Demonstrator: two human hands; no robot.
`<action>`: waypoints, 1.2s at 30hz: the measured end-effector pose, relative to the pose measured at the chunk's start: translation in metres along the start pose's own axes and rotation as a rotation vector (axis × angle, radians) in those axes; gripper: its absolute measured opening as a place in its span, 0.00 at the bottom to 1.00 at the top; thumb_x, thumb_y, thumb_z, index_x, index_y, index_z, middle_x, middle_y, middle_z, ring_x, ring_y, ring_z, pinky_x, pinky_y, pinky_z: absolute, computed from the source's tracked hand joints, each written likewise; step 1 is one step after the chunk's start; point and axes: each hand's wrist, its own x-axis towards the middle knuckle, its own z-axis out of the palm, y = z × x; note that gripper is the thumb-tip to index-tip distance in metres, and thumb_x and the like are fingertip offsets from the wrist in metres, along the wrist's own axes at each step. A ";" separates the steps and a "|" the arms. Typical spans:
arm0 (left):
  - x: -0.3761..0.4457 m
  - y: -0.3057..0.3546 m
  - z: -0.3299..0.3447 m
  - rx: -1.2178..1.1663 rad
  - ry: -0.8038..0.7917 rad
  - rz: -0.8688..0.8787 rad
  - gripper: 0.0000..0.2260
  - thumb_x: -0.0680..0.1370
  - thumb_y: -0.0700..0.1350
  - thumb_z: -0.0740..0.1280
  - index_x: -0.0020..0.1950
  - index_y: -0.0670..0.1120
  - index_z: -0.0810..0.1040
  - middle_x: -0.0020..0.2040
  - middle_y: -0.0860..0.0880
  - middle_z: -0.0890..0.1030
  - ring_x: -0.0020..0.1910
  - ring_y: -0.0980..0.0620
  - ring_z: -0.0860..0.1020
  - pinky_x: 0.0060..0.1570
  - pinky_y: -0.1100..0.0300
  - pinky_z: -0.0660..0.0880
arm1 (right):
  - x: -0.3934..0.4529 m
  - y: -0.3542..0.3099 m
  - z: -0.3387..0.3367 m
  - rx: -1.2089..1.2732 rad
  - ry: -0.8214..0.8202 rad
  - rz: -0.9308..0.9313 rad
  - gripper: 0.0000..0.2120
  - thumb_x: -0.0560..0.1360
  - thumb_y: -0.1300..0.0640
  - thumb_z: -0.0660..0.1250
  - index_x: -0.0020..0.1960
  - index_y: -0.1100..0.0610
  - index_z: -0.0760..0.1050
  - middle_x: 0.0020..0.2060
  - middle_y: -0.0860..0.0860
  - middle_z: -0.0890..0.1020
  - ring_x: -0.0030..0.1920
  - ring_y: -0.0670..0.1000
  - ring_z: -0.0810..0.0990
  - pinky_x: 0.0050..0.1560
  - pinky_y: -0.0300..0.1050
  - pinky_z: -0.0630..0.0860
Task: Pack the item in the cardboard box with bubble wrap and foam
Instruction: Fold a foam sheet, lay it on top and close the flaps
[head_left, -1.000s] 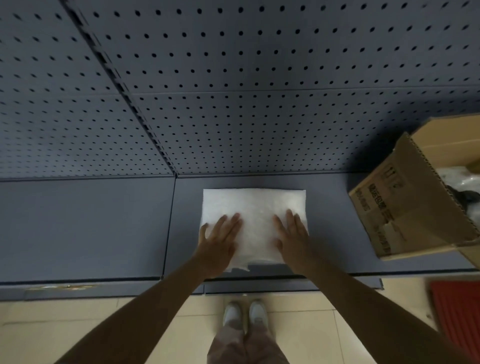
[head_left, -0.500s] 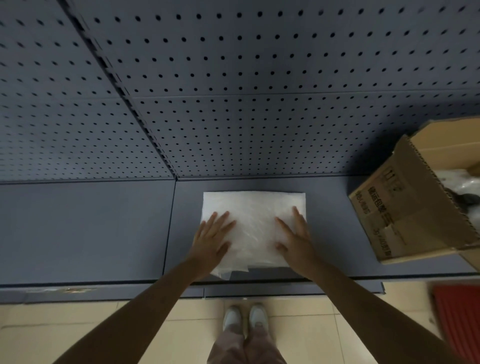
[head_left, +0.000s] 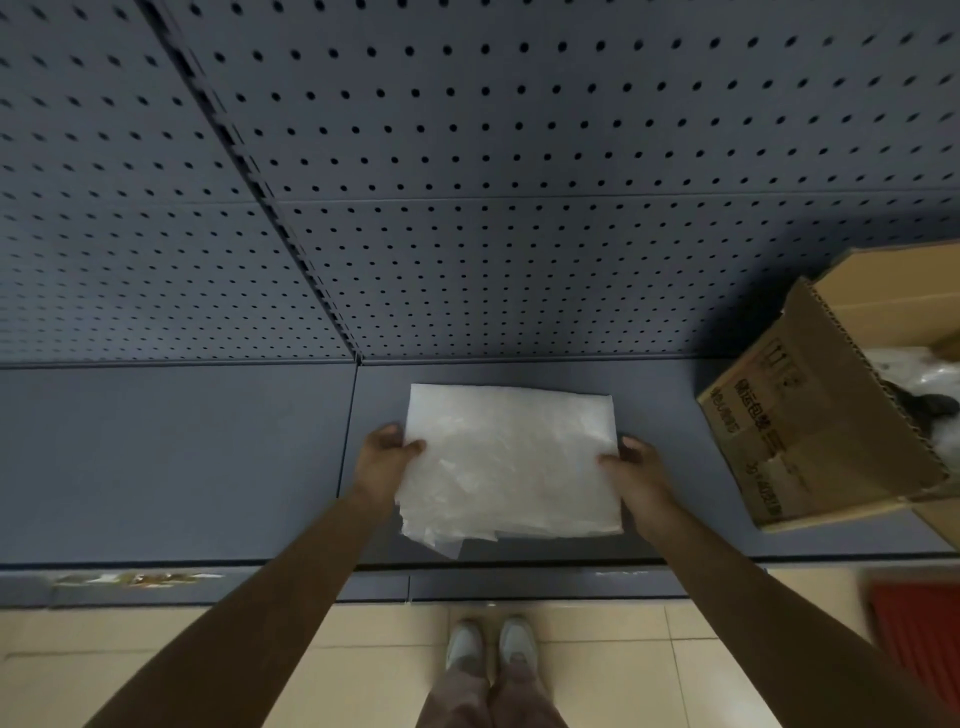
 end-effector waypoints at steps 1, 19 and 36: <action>-0.003 0.003 0.000 -0.050 -0.028 -0.031 0.12 0.75 0.33 0.68 0.58 0.37 0.77 0.51 0.38 0.81 0.45 0.41 0.81 0.48 0.47 0.79 | -0.001 0.000 -0.002 0.036 -0.028 0.020 0.09 0.73 0.64 0.65 0.53 0.61 0.79 0.50 0.60 0.82 0.51 0.62 0.81 0.54 0.57 0.79; -0.086 0.122 -0.049 -0.089 -0.217 0.203 0.12 0.77 0.36 0.67 0.59 0.35 0.77 0.56 0.37 0.82 0.52 0.40 0.81 0.54 0.47 0.79 | -0.090 -0.117 -0.040 0.038 0.103 -0.320 0.12 0.76 0.63 0.66 0.60 0.60 0.73 0.51 0.58 0.79 0.48 0.54 0.76 0.51 0.47 0.75; -0.209 0.217 0.026 0.104 -0.302 0.586 0.08 0.77 0.39 0.68 0.54 0.37 0.76 0.35 0.49 0.78 0.25 0.62 0.78 0.27 0.69 0.75 | -0.132 -0.176 -0.207 0.040 0.235 -0.628 0.04 0.74 0.63 0.70 0.46 0.58 0.83 0.48 0.52 0.82 0.51 0.50 0.77 0.54 0.40 0.71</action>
